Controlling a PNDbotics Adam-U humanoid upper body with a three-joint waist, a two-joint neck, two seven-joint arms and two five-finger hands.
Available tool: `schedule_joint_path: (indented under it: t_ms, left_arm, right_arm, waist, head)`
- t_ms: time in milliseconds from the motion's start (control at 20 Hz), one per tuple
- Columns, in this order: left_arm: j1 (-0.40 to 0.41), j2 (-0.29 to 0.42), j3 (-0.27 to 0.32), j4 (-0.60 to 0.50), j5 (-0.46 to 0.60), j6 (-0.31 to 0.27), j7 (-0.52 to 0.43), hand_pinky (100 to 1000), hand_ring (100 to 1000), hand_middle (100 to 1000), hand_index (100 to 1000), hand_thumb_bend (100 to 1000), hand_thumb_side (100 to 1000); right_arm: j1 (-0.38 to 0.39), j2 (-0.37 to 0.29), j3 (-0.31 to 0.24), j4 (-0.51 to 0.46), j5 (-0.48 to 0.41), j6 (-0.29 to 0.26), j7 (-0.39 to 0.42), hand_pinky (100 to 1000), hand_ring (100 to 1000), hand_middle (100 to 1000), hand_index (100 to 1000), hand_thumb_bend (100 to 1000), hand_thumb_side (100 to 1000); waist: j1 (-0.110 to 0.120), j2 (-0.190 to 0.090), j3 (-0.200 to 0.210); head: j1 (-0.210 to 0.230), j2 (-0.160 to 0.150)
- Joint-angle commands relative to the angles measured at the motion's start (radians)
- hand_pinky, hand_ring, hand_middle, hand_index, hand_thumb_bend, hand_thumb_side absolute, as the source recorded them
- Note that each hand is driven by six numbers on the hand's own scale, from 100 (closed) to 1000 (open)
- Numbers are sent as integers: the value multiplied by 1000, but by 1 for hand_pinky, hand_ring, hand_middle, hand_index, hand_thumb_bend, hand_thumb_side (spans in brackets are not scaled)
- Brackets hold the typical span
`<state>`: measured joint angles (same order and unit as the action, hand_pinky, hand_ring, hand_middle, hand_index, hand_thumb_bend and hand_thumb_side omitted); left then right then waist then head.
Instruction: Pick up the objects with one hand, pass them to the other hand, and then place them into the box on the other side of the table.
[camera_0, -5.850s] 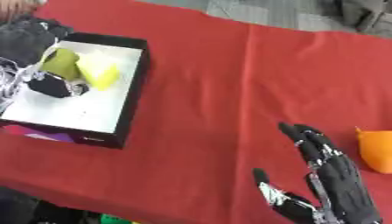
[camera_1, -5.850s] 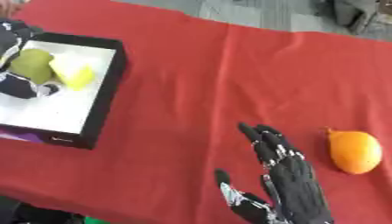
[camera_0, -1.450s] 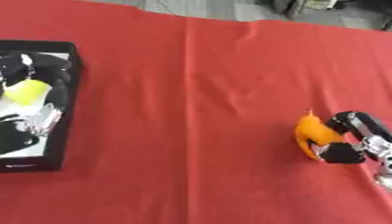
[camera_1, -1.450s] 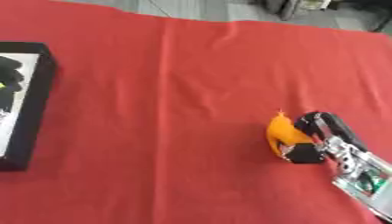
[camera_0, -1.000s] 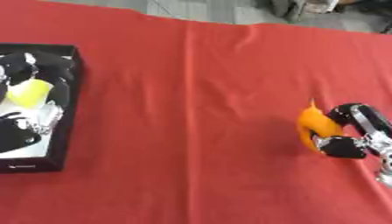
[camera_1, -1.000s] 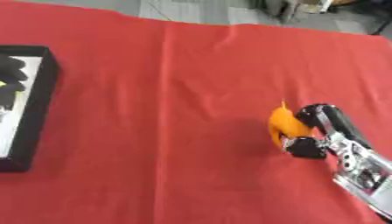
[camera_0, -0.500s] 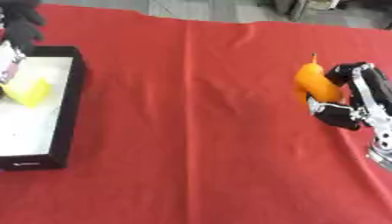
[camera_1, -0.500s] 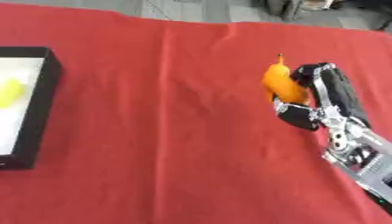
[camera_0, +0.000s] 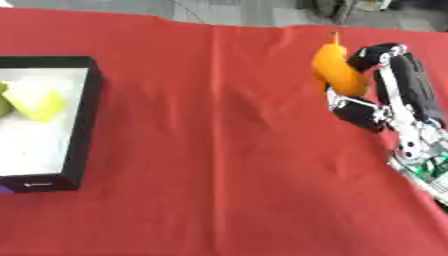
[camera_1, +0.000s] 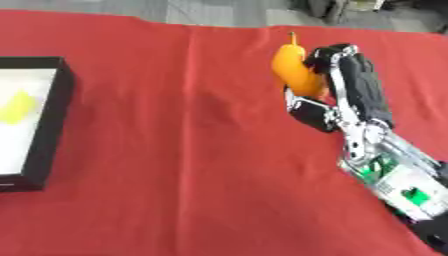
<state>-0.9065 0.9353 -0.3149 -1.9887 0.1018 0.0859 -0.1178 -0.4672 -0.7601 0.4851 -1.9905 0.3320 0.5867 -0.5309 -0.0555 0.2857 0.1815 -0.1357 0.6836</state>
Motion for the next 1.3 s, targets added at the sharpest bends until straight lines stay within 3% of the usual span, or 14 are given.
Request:
schedule_joint_path:
  t_ms: [50,450,800,1100,1300]
  left_arm:
    - [-65,20,-60,-11,-86,20,-94,772,674,680,804,100,276]
    - [-191,-48,-205,-11,-218,84,-300,789,714,711,838,100,244]
    - [-213,-67,-330,-11,-312,119,-510,812,766,765,892,100,290]
    - [-229,-85,-384,-11,-353,144,-639,828,784,780,923,100,523]
    - [-244,-105,-419,-11,-388,184,-644,829,782,779,935,100,516]
  right_arm:
    - [-27,13,28,-9,31,183,-225,184,588,372,493,100,100]
    - [-72,61,107,-9,89,187,-280,224,585,372,492,100,100]
    - [-114,85,150,-9,169,178,-255,266,587,376,494,100,100]
    - [-130,97,177,-9,253,152,-223,306,588,380,497,110,100]
    - [-135,107,197,-9,322,140,-183,307,591,382,498,124,100]
  waist:
    - [7,-25,4]
    - [9,-27,14]
    - [11,-28,15]
    - [10,-26,16]
    - [10,-25,18]
  head:
    - [-6,4]
    - [-8,10]
    - [-10,16]
    - [-12,21]
    - [-14,23]
